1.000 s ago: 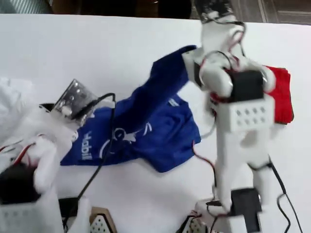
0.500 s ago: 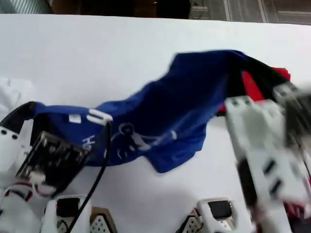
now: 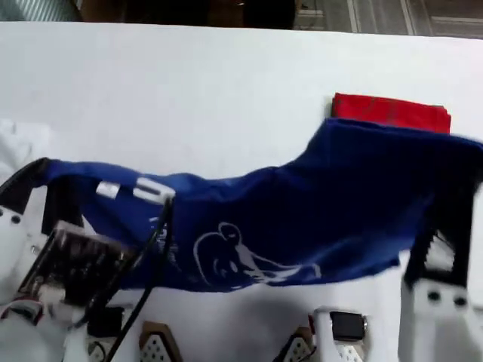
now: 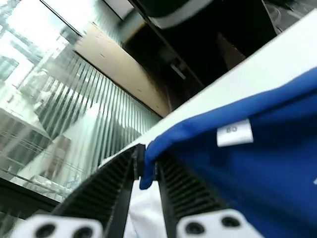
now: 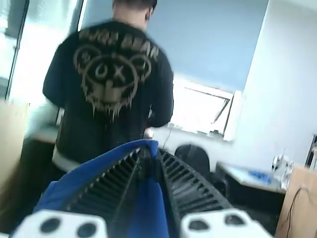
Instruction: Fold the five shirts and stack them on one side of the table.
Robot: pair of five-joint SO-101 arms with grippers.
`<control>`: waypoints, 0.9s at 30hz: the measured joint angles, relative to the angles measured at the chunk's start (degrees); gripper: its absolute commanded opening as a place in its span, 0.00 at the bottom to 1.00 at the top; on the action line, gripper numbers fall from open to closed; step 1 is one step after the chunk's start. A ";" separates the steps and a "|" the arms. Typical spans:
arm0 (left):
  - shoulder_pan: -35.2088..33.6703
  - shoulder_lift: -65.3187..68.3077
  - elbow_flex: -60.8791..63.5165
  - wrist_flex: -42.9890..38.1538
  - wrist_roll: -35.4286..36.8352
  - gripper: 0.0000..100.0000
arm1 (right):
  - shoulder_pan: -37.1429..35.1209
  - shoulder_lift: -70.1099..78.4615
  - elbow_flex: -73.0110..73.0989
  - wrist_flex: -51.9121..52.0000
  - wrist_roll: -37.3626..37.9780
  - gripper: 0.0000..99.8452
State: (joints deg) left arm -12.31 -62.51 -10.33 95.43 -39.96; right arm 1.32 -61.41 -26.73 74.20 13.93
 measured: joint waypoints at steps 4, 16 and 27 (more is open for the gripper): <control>0.00 -1.14 -5.01 1.41 0.00 0.03 | 0.00 -3.08 -1.49 -0.18 0.00 0.02; -0.09 -1.49 -12.66 4.84 0.00 0.03 | 0.00 -4.57 -2.55 -0.35 0.00 0.02; -2.02 -1.49 -6.51 2.99 0.00 0.03 | -0.09 -0.62 -3.08 -0.44 0.00 0.02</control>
State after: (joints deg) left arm -14.33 -64.00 -16.84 98.42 -39.96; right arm 1.23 -62.02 -29.80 73.76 13.93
